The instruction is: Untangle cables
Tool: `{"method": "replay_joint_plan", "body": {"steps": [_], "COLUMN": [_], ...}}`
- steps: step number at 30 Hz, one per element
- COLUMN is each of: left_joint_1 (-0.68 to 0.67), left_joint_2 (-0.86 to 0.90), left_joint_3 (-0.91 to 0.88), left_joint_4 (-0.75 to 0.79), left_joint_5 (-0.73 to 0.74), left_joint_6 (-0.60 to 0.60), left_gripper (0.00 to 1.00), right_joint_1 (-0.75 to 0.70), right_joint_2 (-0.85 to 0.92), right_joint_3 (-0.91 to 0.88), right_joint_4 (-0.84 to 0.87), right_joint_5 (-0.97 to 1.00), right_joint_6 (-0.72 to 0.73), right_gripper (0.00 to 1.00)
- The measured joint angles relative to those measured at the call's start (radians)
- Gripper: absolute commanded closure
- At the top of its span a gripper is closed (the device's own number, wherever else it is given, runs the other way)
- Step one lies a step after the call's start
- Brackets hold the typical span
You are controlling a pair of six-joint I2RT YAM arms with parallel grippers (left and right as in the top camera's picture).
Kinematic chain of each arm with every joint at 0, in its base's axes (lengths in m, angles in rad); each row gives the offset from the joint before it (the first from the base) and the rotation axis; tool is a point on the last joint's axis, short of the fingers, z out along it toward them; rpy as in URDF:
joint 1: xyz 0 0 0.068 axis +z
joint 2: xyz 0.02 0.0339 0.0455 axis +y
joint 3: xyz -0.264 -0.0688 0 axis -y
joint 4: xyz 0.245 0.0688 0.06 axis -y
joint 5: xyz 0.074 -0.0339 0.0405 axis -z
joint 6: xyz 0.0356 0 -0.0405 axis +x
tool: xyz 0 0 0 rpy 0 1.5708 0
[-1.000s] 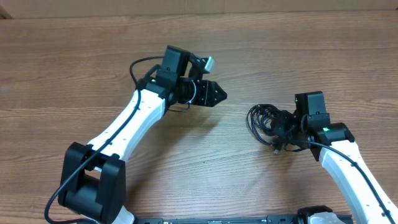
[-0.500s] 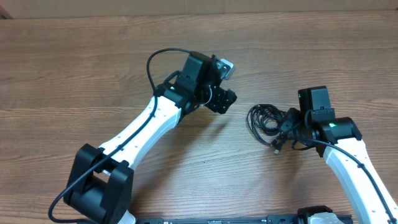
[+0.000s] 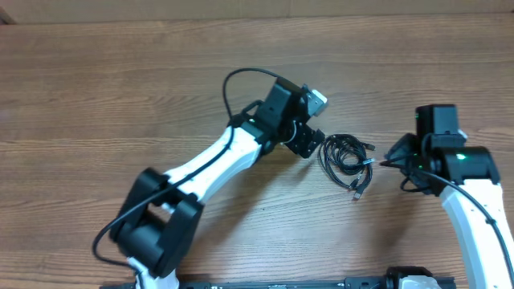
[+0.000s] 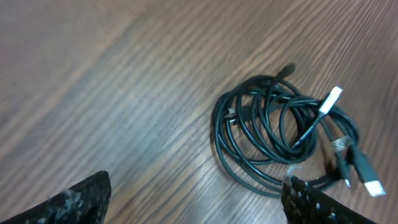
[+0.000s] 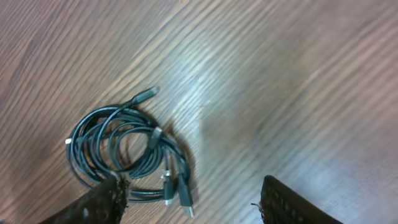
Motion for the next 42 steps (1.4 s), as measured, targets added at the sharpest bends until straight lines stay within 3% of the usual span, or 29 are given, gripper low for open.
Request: {"method": "replay_joint_plan", "body": {"steps": [15, 21, 28, 36, 42], "left_joint_1": [-0.129, -0.142, -0.142, -0.123, -0.031], "left_joint_2": [0.185, 0.197, 0.197, 0.194, 0.103], "left_joint_3": [0.027, 0.027, 0.027, 0.029, 0.028], "left_joint_4": [0.141, 0.146, 0.132, 0.072, -0.022], "left_joint_5": [-0.004, -0.007, -0.016, -0.095, -0.121], "left_joint_6": [-0.013, -0.036, -0.069, -0.068, -0.07], "left_gripper": [0.29, 0.51, 0.93, 0.96, 0.96], "right_joint_1": [-0.026, -0.026, -0.026, -0.026, -0.027], "right_joint_2": [-0.004, -0.004, -0.004, -0.004, -0.003], "right_joint_3": [0.006, 0.006, 0.006, 0.006, 0.006], "right_joint_4": [-0.041, -0.041, -0.04, -0.026, 0.05], "right_joint_5": [0.002, 0.0, -0.001, -0.044, -0.178], "right_joint_6": [0.001, 0.0, 0.0, -0.017, -0.121], "right_gripper": [0.3, 0.3, 0.25, 0.22, 0.23]}}
